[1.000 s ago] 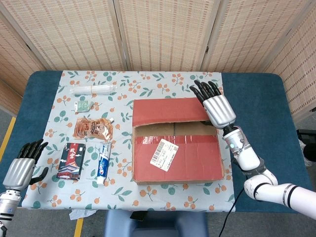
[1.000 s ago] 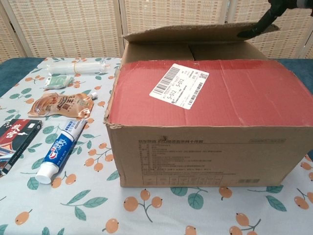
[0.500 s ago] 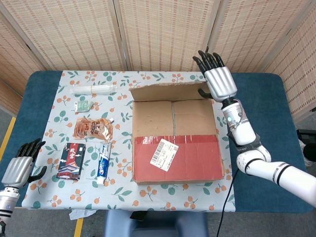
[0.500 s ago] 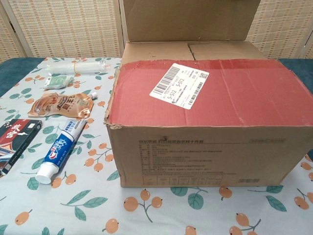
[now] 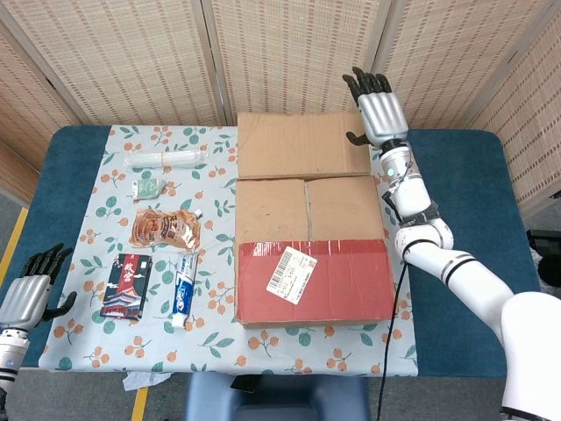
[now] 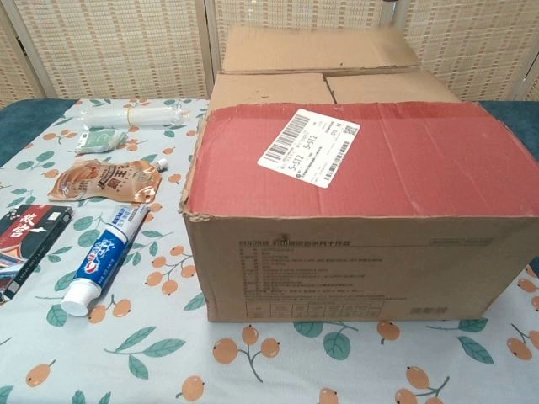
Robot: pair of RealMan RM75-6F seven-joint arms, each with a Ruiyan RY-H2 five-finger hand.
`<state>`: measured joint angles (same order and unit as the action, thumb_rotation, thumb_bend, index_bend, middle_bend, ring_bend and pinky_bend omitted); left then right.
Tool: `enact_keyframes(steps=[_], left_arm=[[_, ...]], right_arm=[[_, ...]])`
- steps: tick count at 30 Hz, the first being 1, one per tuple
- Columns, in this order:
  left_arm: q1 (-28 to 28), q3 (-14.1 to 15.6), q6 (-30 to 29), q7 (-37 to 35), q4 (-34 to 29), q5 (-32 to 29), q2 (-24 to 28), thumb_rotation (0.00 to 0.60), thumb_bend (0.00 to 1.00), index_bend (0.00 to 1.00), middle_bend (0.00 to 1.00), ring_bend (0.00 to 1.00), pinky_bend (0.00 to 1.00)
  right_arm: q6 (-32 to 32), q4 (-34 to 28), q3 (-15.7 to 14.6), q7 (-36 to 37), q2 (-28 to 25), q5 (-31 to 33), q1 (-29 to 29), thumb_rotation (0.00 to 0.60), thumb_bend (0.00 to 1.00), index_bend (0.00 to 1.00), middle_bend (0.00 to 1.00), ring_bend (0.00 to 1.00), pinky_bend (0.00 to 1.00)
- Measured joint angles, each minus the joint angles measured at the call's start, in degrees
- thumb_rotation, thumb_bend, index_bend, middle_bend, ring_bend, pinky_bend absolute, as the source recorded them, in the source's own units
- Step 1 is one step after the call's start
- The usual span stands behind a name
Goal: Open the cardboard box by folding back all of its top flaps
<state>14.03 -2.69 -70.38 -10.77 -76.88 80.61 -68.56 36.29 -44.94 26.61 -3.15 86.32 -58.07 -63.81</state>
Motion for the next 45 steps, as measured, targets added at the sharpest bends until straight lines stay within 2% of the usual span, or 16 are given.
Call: enact_keyframes(steps=[4, 7, 14, 16, 19, 23, 29, 33, 38, 42, 45], left_arm=[[-0.02, 0.1, 0.04, 0.17, 0.04, 0.08, 0.0, 0.6, 0.47, 0.05, 0.03, 0.0, 0.0], [-0.03, 0.12, -0.08, 0.77, -0.13, 0.12, -0.06, 0.6, 0.47, 0.05, 0.03, 0.0, 0.0], [0.33, 0.2, 0.34, 3.27, -0.2, 0.06, -0.76, 0.6, 0.47, 0.02, 0.03, 0.0, 0.0], [0.62, 0.21, 0.83, 3.57, -0.15, 0.02, -0.96, 0.6, 0.47, 0.05, 0.03, 0.0, 0.0], [1.06, 0.14, 1.53, 3.37, -0.04, -0.07, -1.13, 0.6, 0.47, 0.08, 0.03, 0.0, 0.0], [1.7, 0.26, 2.72, 2.7, 0.42, 0.11, -1.27, 0.6, 0.47, 0.07, 0.03, 0.0, 0.0], [1.98, 0.4, 1.71, 0.16, 1.47, 1.93, -1.62, 0.6, 0.49, 0.15, 0.07, 0.01, 0.0], [1.88, 0.64, -0.33, -2.77, 4.07, 3.93, -2.48, 0.6, 0.5, 0.16, 0.08, 0.01, 0.0], [1.95, 0.84, -0.25, -4.15, 5.52, 4.07, -3.09, 0.6, 0.5, 0.16, 0.08, 0.01, 0.0], [2.03, 0.89, -0.06, -4.2, 5.81, 3.89, -3.29, 0.6, 0.5, 0.16, 0.08, 0.01, 0.0], [2.09, 0.93, 0.05, -4.06, 5.88, 3.79, -3.41, 0.6, 0.5, 0.16, 0.08, 0.01, 0.0]], right_arm=[[-0.27, -4.12, -0.06, 5.31, -1.85, -1.19, 1.3, 0.6, 0.3, 0.05, 0.0, 0.0, 0.0], [0.57, -10.84, -0.57, 7.22, -5.11, -2.76, 3.52, 0.6, 0.3, 0.05, 0.0, 0.0, 0.0], [5.31, -30.66, -2.78, 7.48, -15.7, -4.68, 11.07, 0.6, 0.3, 0.07, 0.02, 0.12, 0.04], [6.88, -36.12, -3.19, 8.39, -18.56, -4.86, 13.66, 0.6, 0.3, 0.11, 0.06, 0.17, 0.07], [8.23, -40.97, -3.53, 12.77, -20.96, -5.77, 16.56, 0.6, 0.3, 0.15, 0.09, 0.21, 0.1], [9.08, -43.32, -4.28, 23.49, -22.38, -8.97, 19.82, 0.6, 0.3, 0.17, 0.11, 0.21, 0.1], [6.64, -44.97, -6.03, 41.96, -25.21, -15.38, 22.42, 0.6, 0.3, 0.17, 0.11, 0.22, 0.1], [4.35, -45.36, -7.86, 55.61, -27.74, -22.63, 23.0, 0.6, 0.3, 0.17, 0.11, 0.22, 0.1], [2.87, -44.35, -11.45, 67.49, -30.37, -33.06, 21.93, 0.6, 0.3, 0.17, 0.11, 0.22, 0.1], [4.02, -43.52, -14.05, 76.73, -31.11, -36.58, 21.01, 0.6, 0.3, 0.13, 0.02, 0.14, 0.09], [6.38, -42.64, -16.21, 85.25, -30.89, -38.9, 20.64, 0.6, 0.3, 0.08, 0.0, 0.06, 0.01]])
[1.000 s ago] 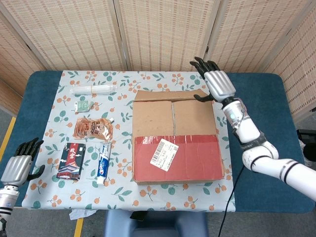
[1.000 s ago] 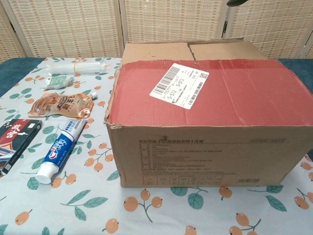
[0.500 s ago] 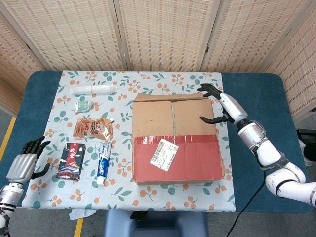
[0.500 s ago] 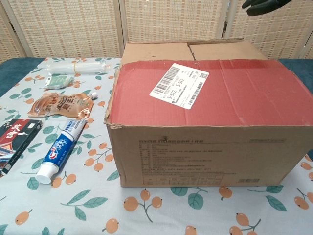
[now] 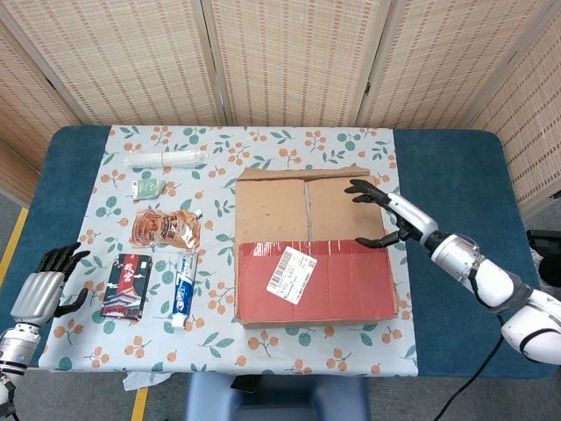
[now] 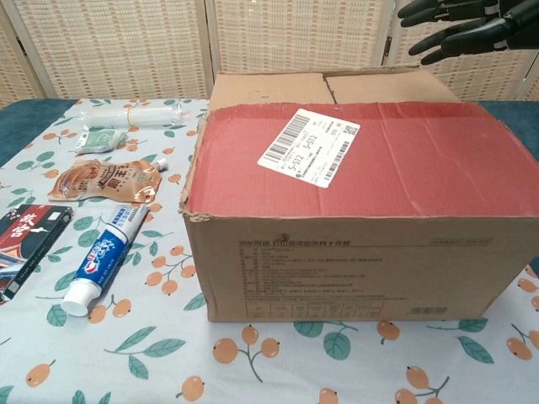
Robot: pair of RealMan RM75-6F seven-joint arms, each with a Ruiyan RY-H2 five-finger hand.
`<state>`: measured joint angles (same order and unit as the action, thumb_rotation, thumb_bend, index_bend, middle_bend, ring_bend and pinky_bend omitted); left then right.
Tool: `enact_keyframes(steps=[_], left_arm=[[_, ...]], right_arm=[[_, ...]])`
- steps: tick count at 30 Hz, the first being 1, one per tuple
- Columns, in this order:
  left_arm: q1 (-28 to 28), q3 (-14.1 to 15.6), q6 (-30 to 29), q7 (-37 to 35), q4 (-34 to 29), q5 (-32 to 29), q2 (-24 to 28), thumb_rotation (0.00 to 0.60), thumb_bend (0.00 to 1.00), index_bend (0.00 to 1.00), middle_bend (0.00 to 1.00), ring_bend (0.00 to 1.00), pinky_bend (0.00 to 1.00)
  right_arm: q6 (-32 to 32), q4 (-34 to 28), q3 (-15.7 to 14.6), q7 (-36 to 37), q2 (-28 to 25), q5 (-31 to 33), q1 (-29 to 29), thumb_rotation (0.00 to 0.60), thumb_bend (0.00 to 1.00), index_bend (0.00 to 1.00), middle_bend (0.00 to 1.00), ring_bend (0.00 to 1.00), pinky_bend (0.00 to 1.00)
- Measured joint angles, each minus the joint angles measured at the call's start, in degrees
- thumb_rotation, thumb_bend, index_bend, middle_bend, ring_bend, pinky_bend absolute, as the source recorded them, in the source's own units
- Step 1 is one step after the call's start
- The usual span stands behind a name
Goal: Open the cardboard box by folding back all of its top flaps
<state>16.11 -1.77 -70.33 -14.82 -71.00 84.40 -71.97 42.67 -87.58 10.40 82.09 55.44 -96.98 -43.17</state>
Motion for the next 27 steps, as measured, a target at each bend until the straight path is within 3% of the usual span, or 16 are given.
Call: enact_keyframes(steps=[5, 12, 18, 27], left_arm=[[-0.01, 0.02, -0.22, 0.14, -0.16, 0.0, -0.05, 0.6, 0.5, 0.15, 0.08, 0.02, 0.0], [-0.05, 0.13, -0.62, -0.3, -0.04, 0.29, -0.07, 0.6, 0.5, 0.14, 0.08, 0.02, 0.0], [0.11, 0.26, -0.35, -0.1, 0.29, 0.31, -0.25, 0.6, 0.5, 0.14, 0.08, 0.02, 0.0], [0.14, 0.17, -0.33, 0.92, 0.34, -0.09, -0.56, 0.6, 0.5, 0.14, 0.08, 0.02, 0.0]], right_arm=[[5.69, 2.76, -4.19, 16.4, 0.9, -4.18, -0.74, 0.6, 0.3, 0.05, 0.0, 0.0, 0.0], [13.0, 8.78, -11.16, 35.4, 2.26, -8.25, -3.17, 0.6, 0.3, 0.05, 0.0, 0.01, 0.0], [13.87, 11.55, -15.5, 39.23, 2.18, -9.19, -6.07, 0.6, 0.3, 0.05, 0.0, 0.01, 0.0], [16.61, 11.49, -19.52, 40.81, 1.46, -10.82, -7.51, 0.6, 0.3, 0.05, 0.0, 0.03, 0.05]])
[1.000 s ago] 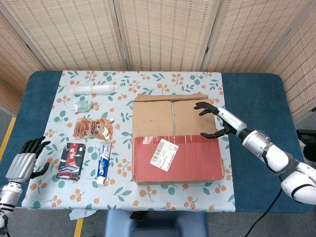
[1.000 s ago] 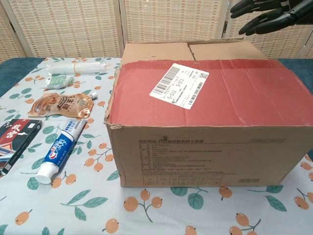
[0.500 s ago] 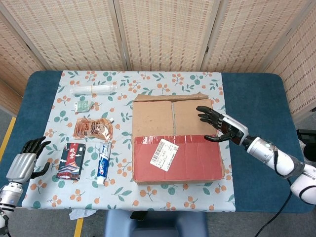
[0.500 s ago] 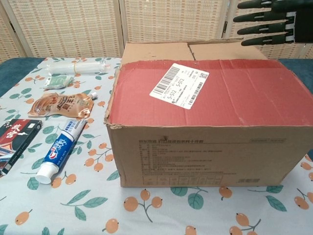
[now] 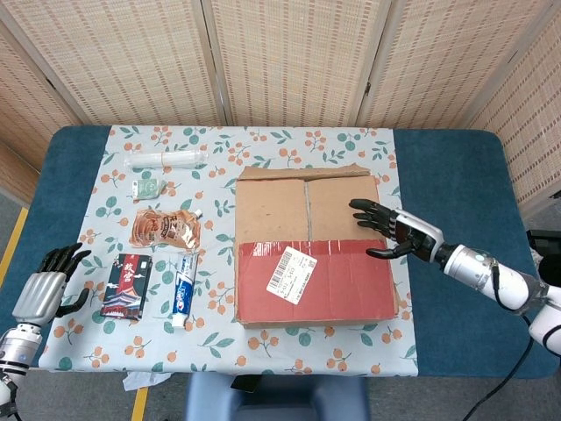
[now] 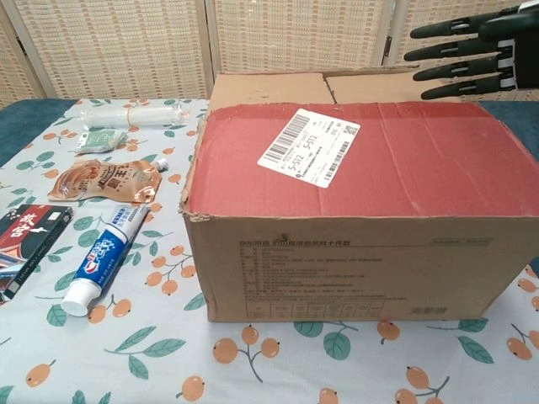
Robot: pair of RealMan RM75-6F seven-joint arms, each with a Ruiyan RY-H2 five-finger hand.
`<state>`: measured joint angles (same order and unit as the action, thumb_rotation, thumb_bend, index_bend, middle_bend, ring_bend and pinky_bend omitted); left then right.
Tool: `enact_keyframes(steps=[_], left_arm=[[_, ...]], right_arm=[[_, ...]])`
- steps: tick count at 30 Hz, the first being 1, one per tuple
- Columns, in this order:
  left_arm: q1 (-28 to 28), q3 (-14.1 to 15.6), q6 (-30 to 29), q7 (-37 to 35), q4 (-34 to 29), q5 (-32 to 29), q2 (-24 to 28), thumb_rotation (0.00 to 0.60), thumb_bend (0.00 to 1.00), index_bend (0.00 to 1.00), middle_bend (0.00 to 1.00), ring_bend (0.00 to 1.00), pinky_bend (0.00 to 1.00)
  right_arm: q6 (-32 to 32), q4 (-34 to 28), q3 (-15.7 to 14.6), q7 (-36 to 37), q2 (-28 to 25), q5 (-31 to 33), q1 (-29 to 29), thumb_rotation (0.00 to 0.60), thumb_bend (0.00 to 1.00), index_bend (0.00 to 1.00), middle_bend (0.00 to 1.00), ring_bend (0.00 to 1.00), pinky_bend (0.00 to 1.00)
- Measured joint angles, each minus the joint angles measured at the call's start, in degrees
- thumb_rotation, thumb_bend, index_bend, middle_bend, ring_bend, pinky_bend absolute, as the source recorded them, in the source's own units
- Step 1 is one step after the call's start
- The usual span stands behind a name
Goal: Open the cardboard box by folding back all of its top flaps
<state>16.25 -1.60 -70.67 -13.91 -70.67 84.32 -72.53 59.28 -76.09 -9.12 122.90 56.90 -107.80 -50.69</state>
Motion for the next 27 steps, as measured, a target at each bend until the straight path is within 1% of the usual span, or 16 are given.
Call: enact_keyframes(steps=[4, 5, 8, 19, 27], left_arm=[[0.05, -0.02, 0.05, 0.56, 0.0, -0.12, -0.16, 0.6, 0.5, 0.14, 0.08, 0.01, 0.0], [0.06, -0.03, -0.02, 0.67, -0.04, -0.1, -0.2, 0.6, 0.5, 0.14, 0.08, 0.01, 0.0], [0.11, -0.01, -0.13, 0.92, -0.1, 0.03, -0.29, 0.6, 0.5, 0.14, 0.08, 0.01, 0.0], [0.31, -0.02, 0.26, 1.29, 0.01, -0.24, -0.45, 0.6, 0.5, 0.14, 0.08, 0.01, 0.0], [0.43, 0.1, 0.22, 1.5, 0.04, 0.02, -0.61, 0.6, 0.5, 0.14, 0.08, 0.01, 0.0]], right_arm=[[1.68, -0.04, -1.67, 0.3, -0.19, -0.42, -0.05, 0.6, 0.3, 0.05, 0.0, 0.04, 0.09], [2.06, 0.03, -2.04, 0.38, -0.2, -0.44, -0.04, 0.6, 0.3, 0.05, 0.0, 0.04, 0.12], [2.58, 0.43, -2.71, 0.57, -0.13, -0.21, -0.06, 0.6, 0.3, 0.05, 0.0, 0.05, 0.17], [2.48, 1.11, -4.99, 0.24, 0.03, 0.29, -1.09, 0.6, 0.3, 0.05, 0.0, 0.05, 0.17], [5.08, 0.23, -5.82, 0.59, -1.37, 0.22, -1.36, 0.6, 0.3, 0.05, 0.0, 0.05, 0.21]])
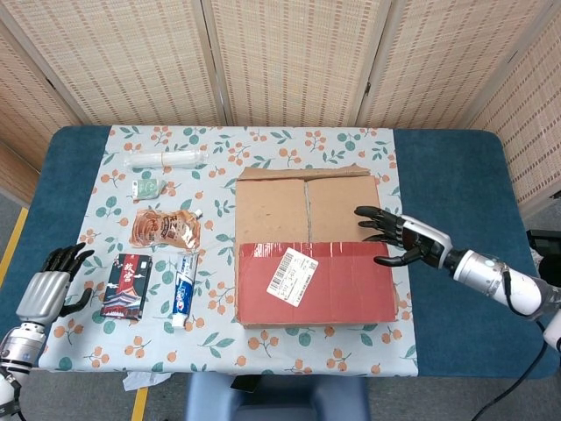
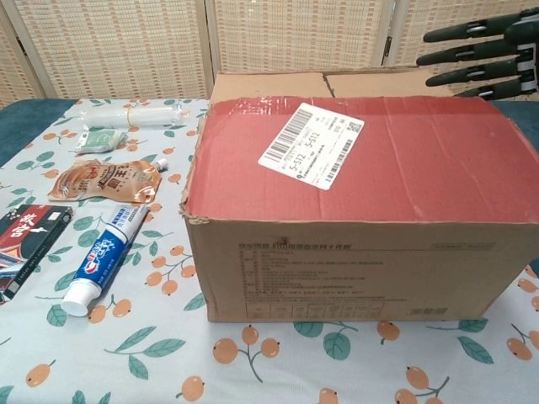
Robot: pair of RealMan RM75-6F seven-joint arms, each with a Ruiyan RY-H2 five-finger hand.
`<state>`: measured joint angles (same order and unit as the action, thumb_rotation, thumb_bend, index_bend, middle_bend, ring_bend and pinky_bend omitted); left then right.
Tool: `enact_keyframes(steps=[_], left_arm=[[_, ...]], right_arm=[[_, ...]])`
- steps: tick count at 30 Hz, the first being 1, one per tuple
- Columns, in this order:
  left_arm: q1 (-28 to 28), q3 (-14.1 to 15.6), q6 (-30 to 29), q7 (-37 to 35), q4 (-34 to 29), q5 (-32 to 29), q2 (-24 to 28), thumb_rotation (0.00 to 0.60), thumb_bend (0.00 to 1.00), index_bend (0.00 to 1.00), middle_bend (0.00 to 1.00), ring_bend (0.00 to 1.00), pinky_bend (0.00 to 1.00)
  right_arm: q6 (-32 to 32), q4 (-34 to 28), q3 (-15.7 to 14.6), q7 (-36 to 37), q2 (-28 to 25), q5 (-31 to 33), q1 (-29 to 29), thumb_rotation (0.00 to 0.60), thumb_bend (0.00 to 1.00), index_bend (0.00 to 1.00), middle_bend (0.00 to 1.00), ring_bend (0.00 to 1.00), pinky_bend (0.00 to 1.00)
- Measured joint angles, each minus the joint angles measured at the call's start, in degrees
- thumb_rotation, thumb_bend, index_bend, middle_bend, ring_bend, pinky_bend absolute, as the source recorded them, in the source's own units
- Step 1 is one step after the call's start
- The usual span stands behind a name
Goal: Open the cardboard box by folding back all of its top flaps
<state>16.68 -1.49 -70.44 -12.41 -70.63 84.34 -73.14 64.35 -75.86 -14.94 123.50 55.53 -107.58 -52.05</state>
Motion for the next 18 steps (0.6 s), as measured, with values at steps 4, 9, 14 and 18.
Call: enact_keyframes(steps=[4, 9, 14, 18], left_arm=[[0.18, 0.09, 0.12, 0.29, -0.02, 0.21, -0.11, 0.6, 0.5, 0.14, 0.08, 0.01, 0.0], [0.31, 0.12, 0.57, -0.5, -0.13, 0.07, -0.06, 0.6, 0.5, 0.13, 0.08, 0.01, 0.0], [0.47, 0.23, 1.11, -0.32, -0.16, -0.09, 0.02, 0.6, 0.5, 0.14, 0.08, 0.01, 0.0], [0.47, 0.22, 0.89, 0.22, -0.46, -0.09, -0.04, 0.6, 0.5, 0.14, 0.08, 0.01, 0.0]], right_arm=[[1.56, -2.13, -0.31, -0.92, -1.99, -0.06, 0.19, 0.6, 0.3, 0.05, 0.0, 0.05, 0.22], [4.49, -5.99, -0.69, -2.62, -5.96, -0.59, 0.63, 0.6, 0.3, 0.05, 0.0, 0.05, 0.22], [7.85, -11.03, -1.19, -5.45, -10.76, -1.8, 1.56, 0.6, 0.3, 0.04, 0.0, 0.05, 0.22], [10.05, -15.74, -1.65, -9.1, -14.5, -2.84, 2.79, 0.6, 0.3, 0.04, 0.0, 0.05, 0.22]])
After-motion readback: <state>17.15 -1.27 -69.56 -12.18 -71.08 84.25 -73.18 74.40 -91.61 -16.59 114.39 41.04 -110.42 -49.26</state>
